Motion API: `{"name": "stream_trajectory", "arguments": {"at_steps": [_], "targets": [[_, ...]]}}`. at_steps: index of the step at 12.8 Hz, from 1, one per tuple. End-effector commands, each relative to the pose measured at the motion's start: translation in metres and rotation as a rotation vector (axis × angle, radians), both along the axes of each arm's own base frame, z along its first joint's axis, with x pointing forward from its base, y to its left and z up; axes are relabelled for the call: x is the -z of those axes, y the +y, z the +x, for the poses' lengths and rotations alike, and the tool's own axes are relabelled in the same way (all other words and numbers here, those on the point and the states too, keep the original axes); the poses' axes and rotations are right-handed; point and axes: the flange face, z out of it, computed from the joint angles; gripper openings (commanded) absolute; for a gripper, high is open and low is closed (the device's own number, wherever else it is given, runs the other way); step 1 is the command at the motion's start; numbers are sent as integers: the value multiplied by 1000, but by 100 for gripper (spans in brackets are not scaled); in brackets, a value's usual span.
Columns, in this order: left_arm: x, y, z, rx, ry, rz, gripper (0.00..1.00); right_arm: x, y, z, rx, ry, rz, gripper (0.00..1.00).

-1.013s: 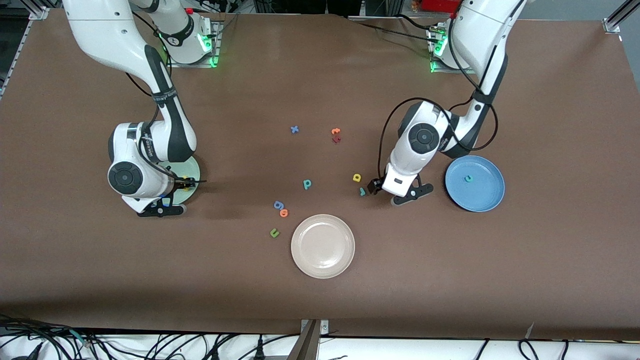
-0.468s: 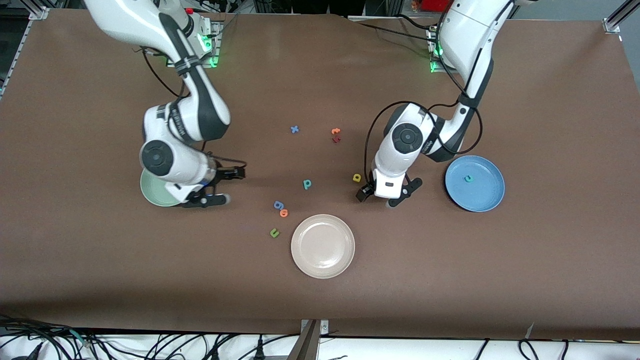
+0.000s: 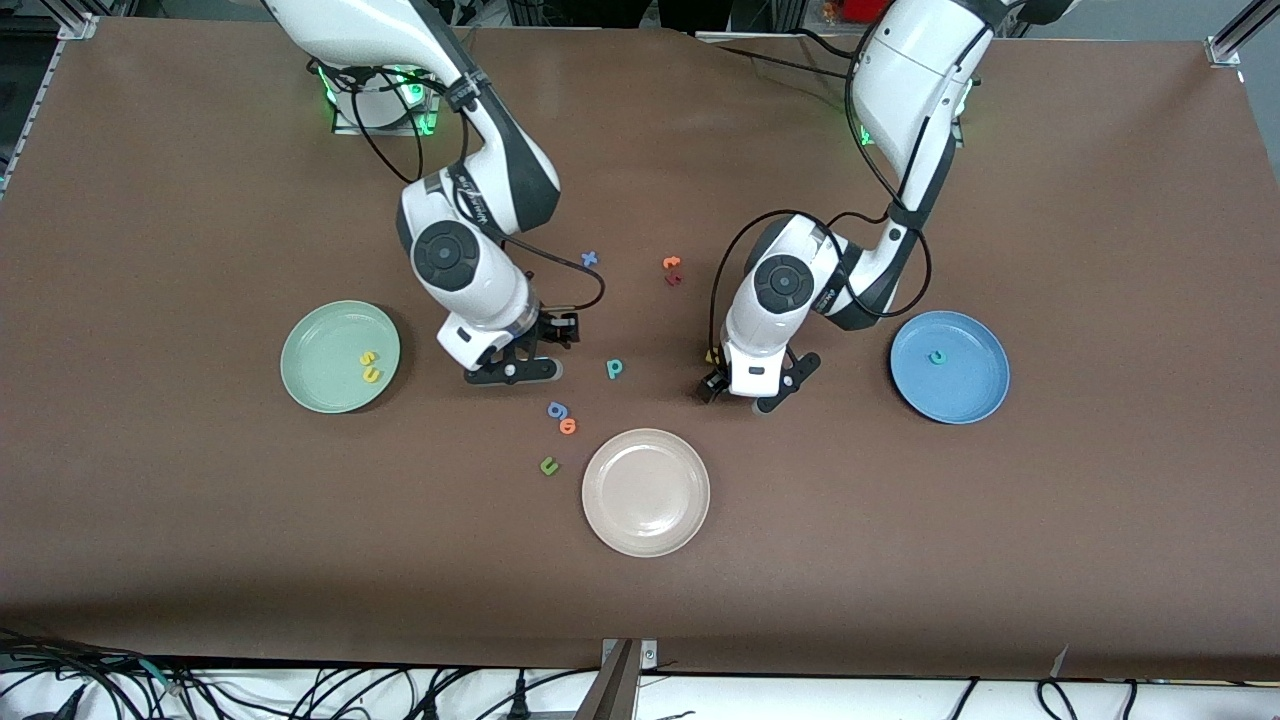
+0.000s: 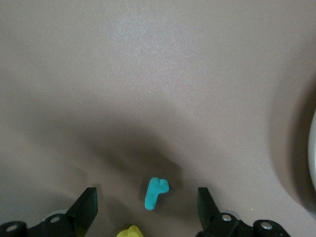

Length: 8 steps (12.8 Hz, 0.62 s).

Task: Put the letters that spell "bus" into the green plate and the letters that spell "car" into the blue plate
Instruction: 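Grasp the cyan d with the right gripper while the left gripper places the r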

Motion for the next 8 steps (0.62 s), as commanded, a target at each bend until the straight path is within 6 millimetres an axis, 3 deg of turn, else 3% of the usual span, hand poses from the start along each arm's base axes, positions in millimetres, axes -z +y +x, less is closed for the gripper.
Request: {"name": "stream_trajectory", "arguments": {"at_steps": [1, 4, 6, 8], "targets": [[7, -4, 4, -5, -5, 4, 89, 29, 26, -9, 48, -16, 23, 65], [15, -8, 0, 23, -5, 27, 79, 54, 57, -25, 0, -72, 54, 65], [15, -8, -1, 27, -5, 27, 67, 72, 57, -27, -15, -76, 45, 62], [15, -9, -1, 51, -16, 42, 53, 81, 71, -35, -36, -116, 62, 56]]}}
